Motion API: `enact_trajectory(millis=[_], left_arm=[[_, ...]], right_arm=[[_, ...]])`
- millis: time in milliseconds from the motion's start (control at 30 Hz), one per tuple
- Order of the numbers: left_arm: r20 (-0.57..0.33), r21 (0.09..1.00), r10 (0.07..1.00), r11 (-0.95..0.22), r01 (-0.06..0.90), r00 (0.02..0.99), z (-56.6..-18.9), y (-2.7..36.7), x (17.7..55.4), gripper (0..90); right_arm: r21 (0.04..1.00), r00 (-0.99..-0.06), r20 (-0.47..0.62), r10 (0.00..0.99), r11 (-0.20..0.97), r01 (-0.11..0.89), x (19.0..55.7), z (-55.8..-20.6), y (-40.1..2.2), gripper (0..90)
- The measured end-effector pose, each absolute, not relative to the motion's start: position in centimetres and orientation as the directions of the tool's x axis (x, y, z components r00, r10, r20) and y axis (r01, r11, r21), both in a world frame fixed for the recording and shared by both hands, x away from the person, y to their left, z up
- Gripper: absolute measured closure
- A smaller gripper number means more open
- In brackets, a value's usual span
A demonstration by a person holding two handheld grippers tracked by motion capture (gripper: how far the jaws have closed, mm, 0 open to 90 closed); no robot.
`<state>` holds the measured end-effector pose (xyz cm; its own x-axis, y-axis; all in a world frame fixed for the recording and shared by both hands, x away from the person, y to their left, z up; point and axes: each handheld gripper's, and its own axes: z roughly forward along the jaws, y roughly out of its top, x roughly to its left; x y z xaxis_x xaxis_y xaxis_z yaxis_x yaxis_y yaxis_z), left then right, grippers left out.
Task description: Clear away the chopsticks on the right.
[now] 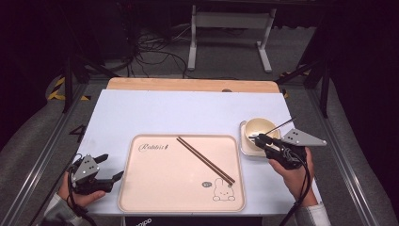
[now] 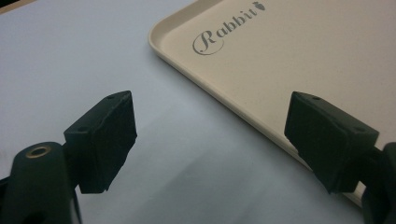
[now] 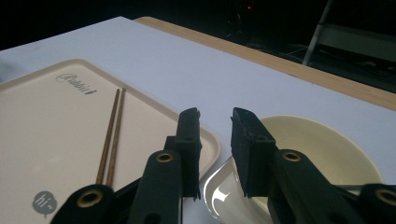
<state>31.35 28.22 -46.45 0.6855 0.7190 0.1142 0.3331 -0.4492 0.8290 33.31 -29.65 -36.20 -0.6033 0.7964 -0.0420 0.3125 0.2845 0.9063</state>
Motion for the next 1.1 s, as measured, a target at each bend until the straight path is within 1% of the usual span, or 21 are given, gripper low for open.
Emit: enact_trajectory(millis=[100, 267, 333, 467, 667, 833, 967, 1033, 1067, 1100], left_arm=[[0.115, 0.829, 0.719, -0.450, 0.332, 0.686, -46.5, 28.2, 31.4, 17.5], [0.113, 0.832, 0.719, -0.446, 0.330, 0.686, -46.5, 28.2, 31.5, 17.5], [0.116, 0.832, 0.718, -0.448, 0.327, 0.687, -46.5, 28.2, 31.5, 17.5], [0.108, 0.838, 0.720, -0.438, 0.327, 0.686, -46.4, 28.3, 31.5, 17.5], [0.108, 0.836, 0.718, -0.440, 0.329, 0.688, -46.4, 28.3, 31.4, 17.5], [0.106, 0.836, 0.719, -0.439, 0.329, 0.687, -46.4, 28.5, 31.3, 17.5], [0.105, 0.837, 0.717, -0.438, 0.329, 0.689, -46.5, 28.6, 31.3, 17.5], [0.104, 0.836, 0.717, -0.439, 0.330, 0.689, -46.5, 28.6, 31.2, 17.5], [0.101, 0.837, 0.720, -0.434, 0.333, 0.686, -46.5, 28.7, 31.2, 17.5], [0.103, 0.837, 0.720, -0.435, 0.331, 0.686, -46.5, 28.8, 31.2, 17.5]], right_arm=[[0.909, -0.587, -0.040, 0.808, 0.273, 0.315, 33.7, -36.2, -30.1, 72.5], [0.906, -0.589, -0.029, 0.808, 0.270, 0.326, 34.2, -36.3, -30.1, 72.4], [0.906, -0.595, -0.018, 0.803, 0.265, 0.331, 34.5, -36.4, -29.8, 72.5], [0.901, -0.628, -0.027, 0.778, 0.291, 0.322, 34.7, -36.3, -28.4, 76.0], [0.888, -0.702, -0.039, 0.711, 0.347, 0.302, 35.5, -36.6, -24.9, 81.2], [0.869, -0.770, -0.042, 0.637, 0.403, 0.287, 36.5, -37.3, -20.7, 85.2], [0.843, -0.813, -0.032, 0.582, 0.453, 0.291, 37.7, -38.6, -17.5, 89.4], [0.836, -0.817, -0.029, 0.575, 0.462, 0.296, 37.9, -38.9, -17.0, 90.0], [0.825, -0.828, -0.022, 0.560, 0.479, 0.301, 38.3, -39.4, -16.2, 90.0], [0.799, -0.843, -0.028, 0.537, 0.518, 0.303, 39.0, -40.1, -14.8, 90.0]])
